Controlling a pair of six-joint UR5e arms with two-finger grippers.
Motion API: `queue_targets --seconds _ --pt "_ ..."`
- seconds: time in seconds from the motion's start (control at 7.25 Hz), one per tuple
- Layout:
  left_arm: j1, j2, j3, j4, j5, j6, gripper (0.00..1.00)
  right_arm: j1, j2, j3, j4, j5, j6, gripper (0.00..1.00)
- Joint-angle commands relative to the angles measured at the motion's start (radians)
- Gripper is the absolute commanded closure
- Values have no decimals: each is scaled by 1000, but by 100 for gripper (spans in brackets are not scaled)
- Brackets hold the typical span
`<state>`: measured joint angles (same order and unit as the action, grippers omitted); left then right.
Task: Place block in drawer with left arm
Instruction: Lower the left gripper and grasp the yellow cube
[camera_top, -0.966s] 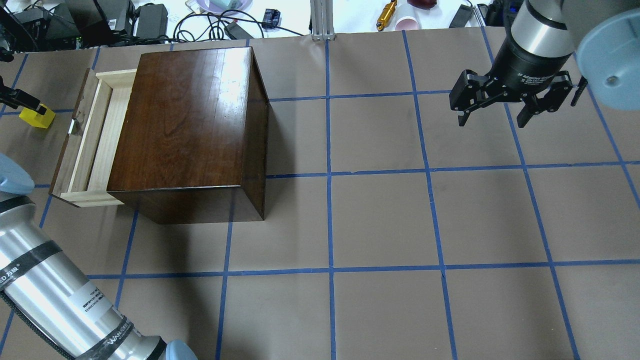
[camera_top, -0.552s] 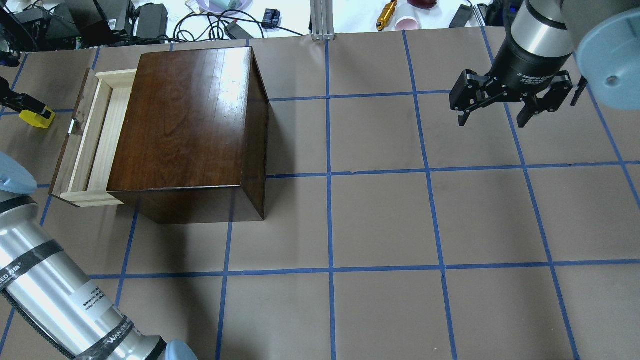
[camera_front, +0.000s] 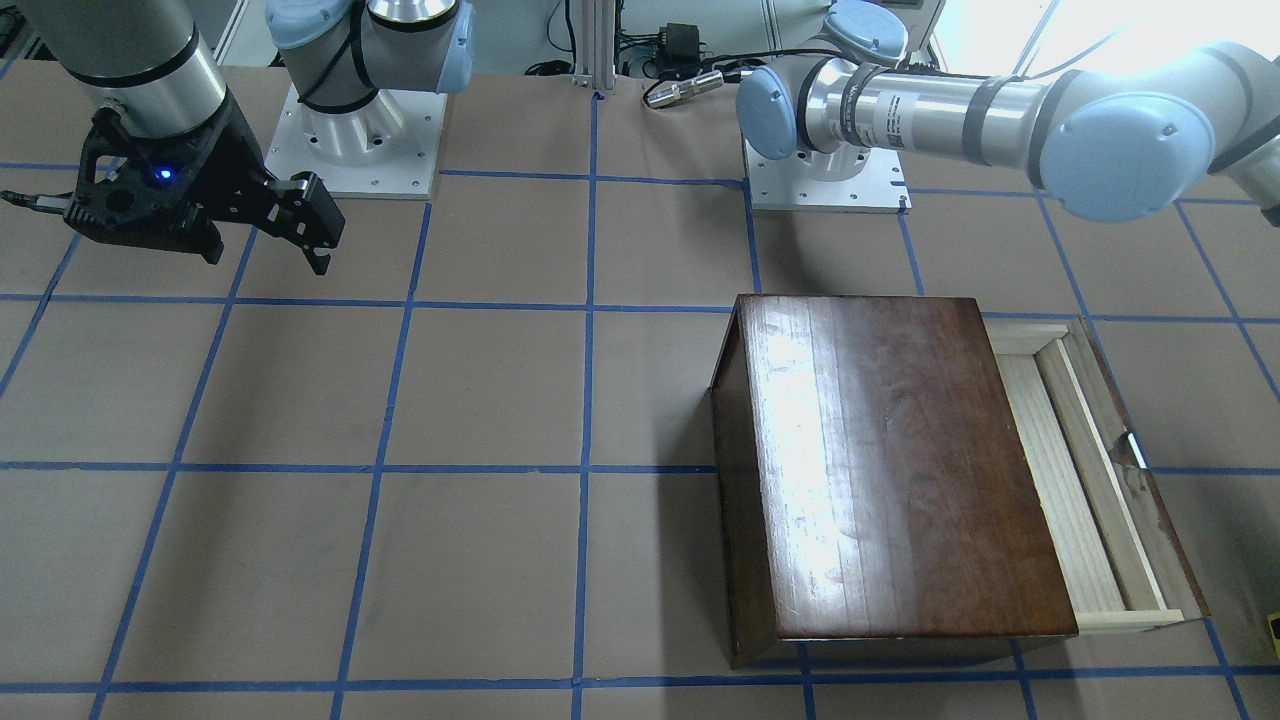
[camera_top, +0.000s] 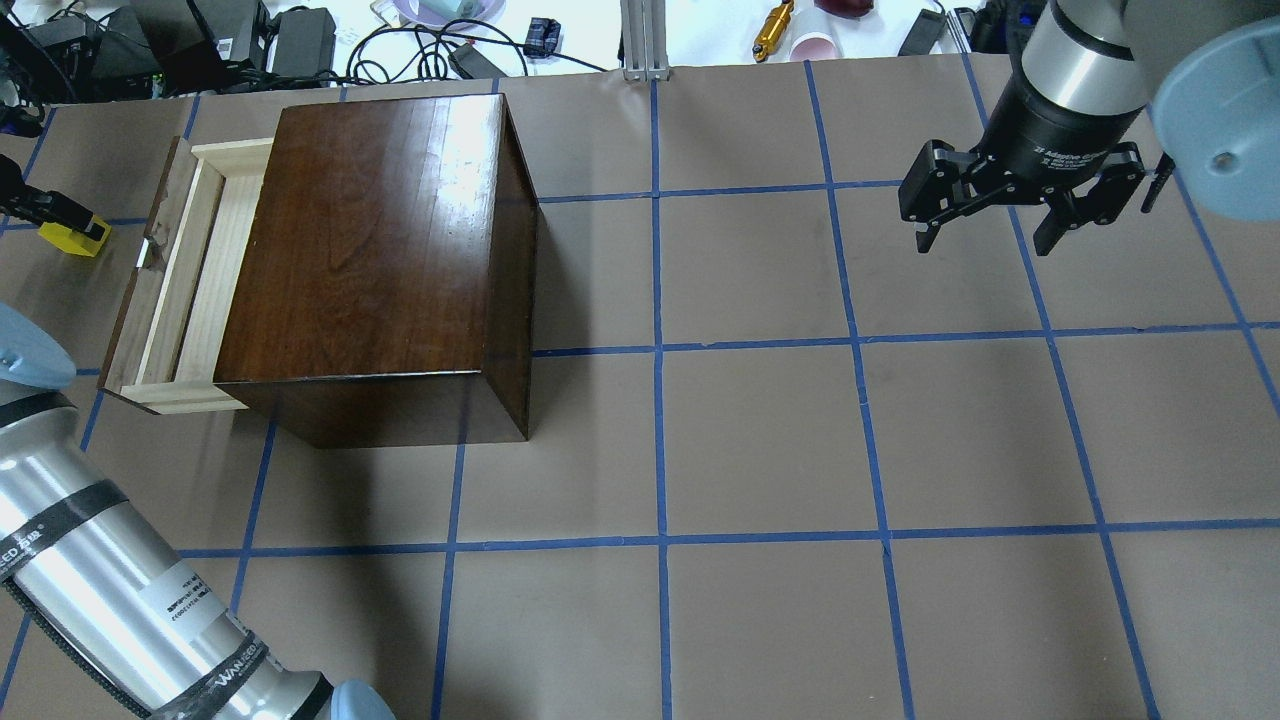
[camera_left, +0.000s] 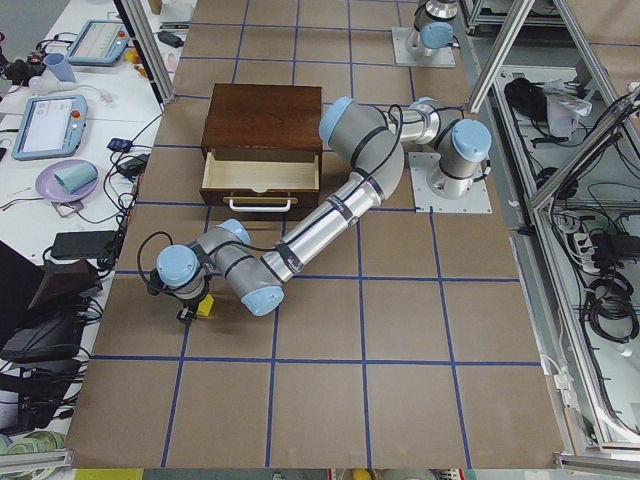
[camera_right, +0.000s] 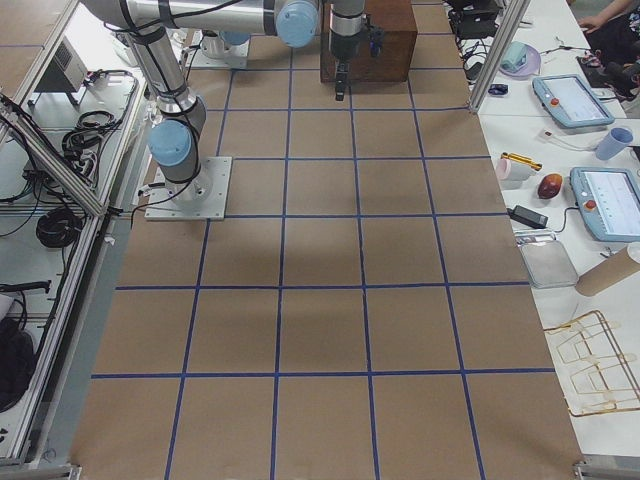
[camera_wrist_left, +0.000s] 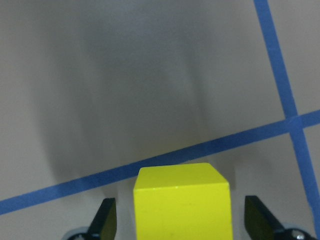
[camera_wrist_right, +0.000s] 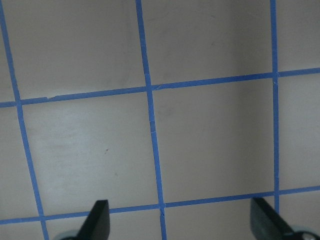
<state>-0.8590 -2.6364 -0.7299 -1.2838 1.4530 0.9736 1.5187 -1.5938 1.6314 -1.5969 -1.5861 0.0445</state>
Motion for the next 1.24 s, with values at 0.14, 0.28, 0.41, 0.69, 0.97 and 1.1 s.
queue_targets --seconds 0.14,0.28,0.41,0.69,0.97,1.1 --pt "0 10 -6 8 4 2 74 0 0 -1 0 0 0 0" --pt "0 21 -8 8 1 0 78 0 0 -1 0 0 0 0" --pt "0 45 -13 5 6 -6 78 0 0 -1 0 0 0 0" --pt "3 140 -83 -53 10 -6 78 0 0 -1 0 0 0 0" --pt "3 273 -224 -72 14 -7 78 0 0 -1 0 0 0 0" --pt "3 341 -265 -110 14 -18 78 0 0 -1 0 0 0 0"
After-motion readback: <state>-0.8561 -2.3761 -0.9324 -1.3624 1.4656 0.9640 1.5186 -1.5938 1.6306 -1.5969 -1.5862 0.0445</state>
